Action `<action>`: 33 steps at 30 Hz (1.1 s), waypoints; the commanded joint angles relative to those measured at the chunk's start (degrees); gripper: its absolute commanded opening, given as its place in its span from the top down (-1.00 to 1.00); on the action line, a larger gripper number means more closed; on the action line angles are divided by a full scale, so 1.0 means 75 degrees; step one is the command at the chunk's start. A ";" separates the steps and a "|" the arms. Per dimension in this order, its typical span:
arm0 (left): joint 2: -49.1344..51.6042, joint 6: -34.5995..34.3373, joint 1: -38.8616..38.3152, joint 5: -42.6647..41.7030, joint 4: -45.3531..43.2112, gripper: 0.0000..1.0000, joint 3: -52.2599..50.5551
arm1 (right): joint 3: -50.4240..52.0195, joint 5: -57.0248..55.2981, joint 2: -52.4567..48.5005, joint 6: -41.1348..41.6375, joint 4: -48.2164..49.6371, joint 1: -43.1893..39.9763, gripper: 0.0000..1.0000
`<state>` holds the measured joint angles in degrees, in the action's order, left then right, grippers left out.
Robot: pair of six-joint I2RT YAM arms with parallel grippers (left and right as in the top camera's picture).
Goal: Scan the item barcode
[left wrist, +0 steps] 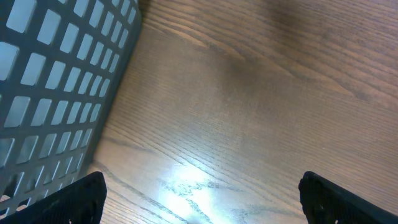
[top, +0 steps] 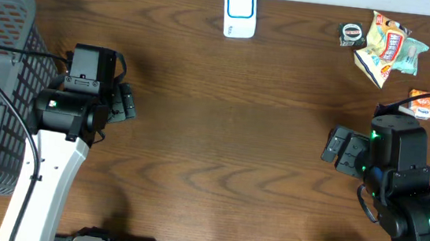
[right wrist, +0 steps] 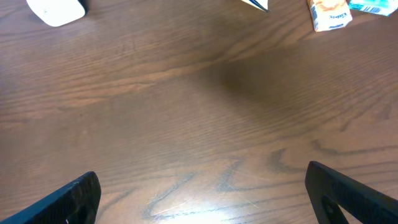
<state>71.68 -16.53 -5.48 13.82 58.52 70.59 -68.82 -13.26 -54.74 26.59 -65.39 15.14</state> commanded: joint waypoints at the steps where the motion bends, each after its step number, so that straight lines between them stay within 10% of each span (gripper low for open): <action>1: 0.0023 -0.0038 -0.0015 0.0020 0.0023 -0.95 0.0105 | 0.0035 0.0105 -0.0003 0.0108 -0.0029 0.0038 -0.99; 19: 0.0023 -0.0038 -0.0015 0.0020 0.0020 -0.95 0.0105 | 0.0038 0.0102 -0.0003 0.0067 -0.0175 0.0038 -0.99; 33: 0.0023 -0.0038 -0.0015 0.0020 0.0023 -0.96 0.0105 | 0.1848 0.1253 0.1099 -0.2288 0.1431 -0.0632 -0.99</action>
<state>71.68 -16.53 -5.48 13.80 58.57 70.59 -60.45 -8.38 -50.89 16.27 -57.84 12.82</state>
